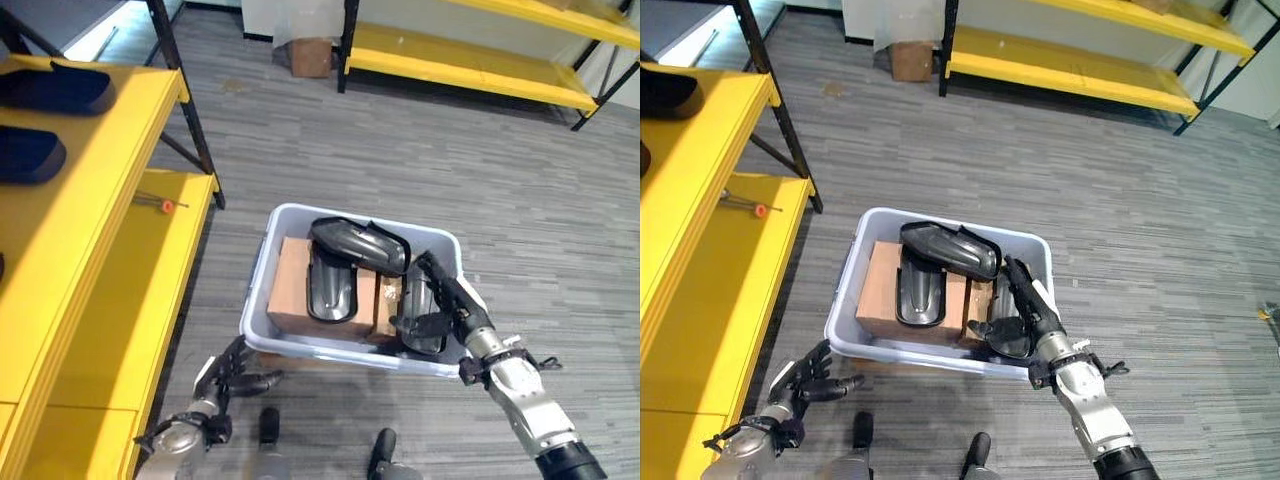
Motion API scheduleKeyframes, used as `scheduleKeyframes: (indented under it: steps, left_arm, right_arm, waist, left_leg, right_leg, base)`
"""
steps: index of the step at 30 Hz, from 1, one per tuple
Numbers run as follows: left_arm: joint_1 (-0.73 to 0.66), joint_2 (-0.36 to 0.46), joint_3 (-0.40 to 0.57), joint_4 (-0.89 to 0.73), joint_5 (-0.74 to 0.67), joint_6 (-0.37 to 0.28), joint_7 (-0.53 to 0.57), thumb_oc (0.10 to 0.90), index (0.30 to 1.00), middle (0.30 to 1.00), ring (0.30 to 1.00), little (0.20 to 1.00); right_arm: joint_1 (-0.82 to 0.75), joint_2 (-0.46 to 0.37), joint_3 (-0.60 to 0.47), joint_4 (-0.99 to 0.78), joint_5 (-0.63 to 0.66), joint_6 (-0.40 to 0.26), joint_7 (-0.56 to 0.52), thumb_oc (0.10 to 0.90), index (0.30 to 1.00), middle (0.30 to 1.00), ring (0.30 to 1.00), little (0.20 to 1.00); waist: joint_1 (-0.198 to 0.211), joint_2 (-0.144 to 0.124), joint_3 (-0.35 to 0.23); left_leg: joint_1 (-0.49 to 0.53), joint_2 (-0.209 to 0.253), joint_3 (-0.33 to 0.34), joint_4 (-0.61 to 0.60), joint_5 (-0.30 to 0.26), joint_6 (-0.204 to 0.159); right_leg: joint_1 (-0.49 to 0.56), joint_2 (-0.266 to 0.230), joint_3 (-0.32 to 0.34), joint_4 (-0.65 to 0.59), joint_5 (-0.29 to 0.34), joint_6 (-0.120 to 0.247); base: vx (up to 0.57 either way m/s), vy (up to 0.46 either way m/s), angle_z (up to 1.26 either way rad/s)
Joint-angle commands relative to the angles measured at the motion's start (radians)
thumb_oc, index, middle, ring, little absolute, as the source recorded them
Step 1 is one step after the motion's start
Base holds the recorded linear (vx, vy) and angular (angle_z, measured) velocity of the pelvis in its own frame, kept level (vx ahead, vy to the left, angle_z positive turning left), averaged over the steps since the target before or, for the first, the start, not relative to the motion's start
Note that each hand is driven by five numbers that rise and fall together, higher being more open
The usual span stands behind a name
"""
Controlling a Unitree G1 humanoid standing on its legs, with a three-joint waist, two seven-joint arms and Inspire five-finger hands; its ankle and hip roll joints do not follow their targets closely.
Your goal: Move parts from the plastic box to the shelf.
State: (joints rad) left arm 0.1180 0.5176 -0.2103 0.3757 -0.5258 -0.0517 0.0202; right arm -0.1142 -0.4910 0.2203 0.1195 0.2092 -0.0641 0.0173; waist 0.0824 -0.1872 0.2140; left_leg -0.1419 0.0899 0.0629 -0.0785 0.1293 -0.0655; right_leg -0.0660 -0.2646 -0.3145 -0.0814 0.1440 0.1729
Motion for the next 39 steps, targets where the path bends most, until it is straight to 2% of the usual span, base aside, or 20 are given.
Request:
scheduleKeyframes:
  steps: [1, 7, 9, 16, 20, 25, 31, 34, 39]
  left_arm:
    - [-0.115, -0.040, -0.036, -0.109, 0.014, -0.100, -0.011, 0.900, 1.000, 1.000, 1.000, 1.000]
    - [-0.138, -0.030, -0.029, -0.131, 0.004, -0.112, 0.015, 0.900, 1.000, 1.000, 1.000, 1.000]
    - [-0.143, -0.019, -0.031, -0.147, -0.005, -0.116, 0.023, 0.900, 1.000, 1.000, 1.000, 1.000]
    - [-0.151, -0.001, -0.029, -0.168, -0.002, -0.126, 0.028, 0.900, 1.000, 1.000, 1.000, 1.000]
    - [-0.168, 0.003, -0.041, -0.158, 0.003, -0.142, 0.046, 0.900, 1.000, 1.000, 1.000, 1.000]
    - [-0.193, 0.000, -0.060, -0.152, 0.006, -0.148, 0.053, 0.900, 1.000, 1.000, 1.000, 1.000]
    - [-0.216, -0.008, -0.091, -0.140, 0.005, -0.154, 0.066, 0.900, 1.000, 1.000, 1.000, 1.000]
    - [-0.235, -0.002, -0.110, -0.141, -0.008, -0.167, 0.066, 0.900, 1.000, 1.000, 1.000, 1.000]
    - [-0.252, -0.009, -0.126, -0.130, -0.022, -0.171, 0.069, 0.900, 1.000, 1.000, 1.000, 1.000]
  right_arm:
    - [-0.177, -0.089, -0.019, -0.094, -0.072, -0.100, -0.077, 0.900, 1.000, 1.000, 1.000, 1.000]
    - [-0.353, -0.134, 0.033, -0.038, -0.165, -0.092, -0.144, 0.900, 1.000, 1.000, 1.000, 1.000]
    - [-0.438, -0.172, 0.061, 0.005, -0.200, -0.080, -0.166, 0.900, 1.000, 1.000, 1.000, 1.000]
    - [-0.580, -0.279, 0.148, 0.106, -0.329, -0.061, -0.179, 0.900, 1.000, 1.000, 1.000, 1.000]
    - [-0.740, -0.372, 0.255, 0.239, -0.460, -0.042, -0.214, 0.900, 1.000, 1.000, 1.000, 1.000]
    - [-0.858, -0.425, 0.348, 0.347, -0.535, -0.021, -0.224, 0.900, 1.000, 1.000, 1.000, 1.000]
    - [-0.974, -0.448, 0.442, 0.505, -0.554, -0.008, -0.244, 0.900, 1.000, 1.000, 1.000, 1.000]
    - [-1.039, -0.449, 0.459, 0.635, -0.472, -0.021, -0.269, 0.900, 1.000, 1.000, 1.000, 1.000]
    - [-1.079, -0.436, 0.467, 0.734, -0.379, -0.032, -0.264, 0.900, 1.000, 1.000, 1.000, 1.000]
  waist:
    - [0.014, 0.040, 0.035]
    - [0.044, 0.056, 0.087]
    - [0.059, 0.071, 0.115]
    - [0.079, 0.105, 0.164]
    - [0.104, 0.142, 0.217]
    - [0.111, 0.162, 0.234]
    - [0.120, 0.179, 0.259]
    - [0.129, 0.196, 0.275]
    - [0.136, 0.213, 0.280]
  left_leg:
    - [0.010, 0.028, 0.020, 0.040, -0.094, 0.029]
    - [-0.038, 0.036, -0.001, 0.044, -0.072, 0.016]
    - [-0.064, 0.038, -0.011, 0.046, -0.059, 0.009]
    - [-0.109, 0.042, -0.034, 0.058, -0.041, 0.000]
    - [-0.152, 0.041, -0.044, 0.065, -0.020, -0.009]
    - [-0.179, 0.045, -0.052, 0.049, 0.005, -0.019]
    - [-0.198, 0.048, -0.059, 0.033, 0.024, -0.026]
    - [-0.216, 0.049, -0.064, 0.027, 0.036, -0.035]
    - [-0.228, 0.046, -0.068, 0.005, 0.055, -0.042]
  right_leg:
    - [-0.017, -0.048, -0.012, 0.083, 0.033, 0.046]
    - [-0.043, -0.046, -0.031, 0.083, 0.023, 0.038]
    - [-0.059, -0.048, -0.044, 0.089, 0.015, 0.032]
    - [-0.086, -0.054, -0.067, 0.114, -0.007, 0.026]
    - [-0.132, -0.062, -0.078, 0.148, -0.017, 0.021]
    - [-0.160, -0.061, -0.084, 0.161, -0.021, 0.020]
    - [-0.192, -0.057, -0.092, 0.172, -0.025, 0.016]
    - [-0.207, -0.056, -0.097, 0.176, -0.029, 0.017]
    - [-0.220, -0.056, -0.106, 0.176, -0.029, 0.017]
  base:
    - [-0.09, -0.044, 0.09]
    - [-0.06, -0.030, 0.10]
    - [-0.06, -0.014, 0.13]
    - [-0.06, -0.019, 0.14]
    - [-0.08, -0.007, 0.12]
    - [-0.02, -0.016, 0.00]
    - [-0.03, -0.025, 0.04]
    - [-0.04, -0.051, 0.02]
    - [-0.01, -0.026, 0.07]
